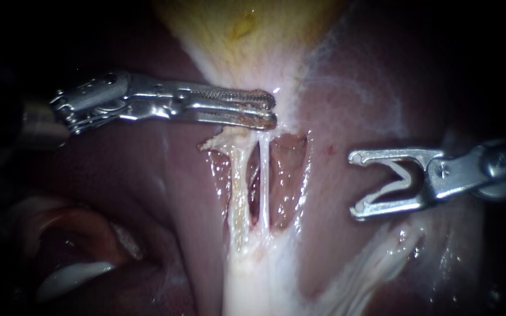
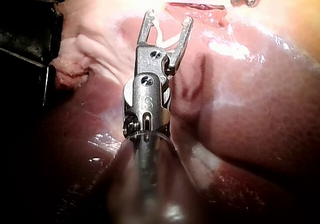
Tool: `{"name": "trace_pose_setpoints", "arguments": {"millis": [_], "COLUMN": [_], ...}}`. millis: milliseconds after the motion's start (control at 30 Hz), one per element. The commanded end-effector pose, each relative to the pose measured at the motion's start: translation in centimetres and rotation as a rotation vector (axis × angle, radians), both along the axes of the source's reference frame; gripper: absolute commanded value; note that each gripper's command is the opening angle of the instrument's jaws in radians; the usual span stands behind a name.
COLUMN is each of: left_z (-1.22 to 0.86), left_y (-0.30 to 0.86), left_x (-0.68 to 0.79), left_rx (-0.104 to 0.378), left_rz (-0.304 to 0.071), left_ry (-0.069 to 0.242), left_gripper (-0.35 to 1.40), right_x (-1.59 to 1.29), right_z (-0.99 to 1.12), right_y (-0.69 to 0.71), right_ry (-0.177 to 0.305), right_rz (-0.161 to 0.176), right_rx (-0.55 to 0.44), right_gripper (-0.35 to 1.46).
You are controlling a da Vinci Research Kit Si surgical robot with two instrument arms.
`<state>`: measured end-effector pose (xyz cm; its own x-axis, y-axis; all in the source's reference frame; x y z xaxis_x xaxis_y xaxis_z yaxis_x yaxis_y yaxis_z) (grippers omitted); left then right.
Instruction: Grabbing gallbladder
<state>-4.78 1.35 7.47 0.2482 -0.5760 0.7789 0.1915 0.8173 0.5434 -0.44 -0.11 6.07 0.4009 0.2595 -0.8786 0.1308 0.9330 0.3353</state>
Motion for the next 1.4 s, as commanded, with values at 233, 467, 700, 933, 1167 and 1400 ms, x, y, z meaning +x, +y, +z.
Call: {"name": "trace_pose_setpoints", "arguments": {"millis": [233, 467, 700, 933, 1167, 1400], "left_z": [-0.04, -0.14, -0.32, -0.56, -0.68, -0.64], "left_y": [-0.03, -0.09, -0.24, -0.48, -0.68, -0.62], "left_x": [0.02, 0.07, 0.10, 0.19, 0.42, 0.71], "left_rx": [0.000, 0.003, 0.010, 0.009, 0.001, -0.007], "left_rz": [0.001, 0.007, 0.010, 0.020, 0.019, -0.003], "left_ry": [-0.001, -0.002, -0.005, -0.011, -0.004, 0.017], "left_gripper": [0.29, 0.49, 0.56, 0.57, 0.57, 0.57], "right_x": [-0.01, -0.01, -0.01, -0.02, -0.01, -0.01], "right_z": [0.00, 0.00, 0.00, -0.01, 0.00, 0.00], "right_y": [0.00, 0.00, 0.00, 0.00, 0.00, 0.00], "right_ry": [0.000, -0.001, -0.001, -0.001, -0.001, -0.001], "right_rz": [0.000, 0.002, 0.002, 0.001, 0.002, 0.002], "right_rx": [0.000, 0.005, 0.005, 0.006, 0.005, 0.005], "right_gripper": [0.39, 0.39, 0.39, 0.39, 0.39, 0.39]}}
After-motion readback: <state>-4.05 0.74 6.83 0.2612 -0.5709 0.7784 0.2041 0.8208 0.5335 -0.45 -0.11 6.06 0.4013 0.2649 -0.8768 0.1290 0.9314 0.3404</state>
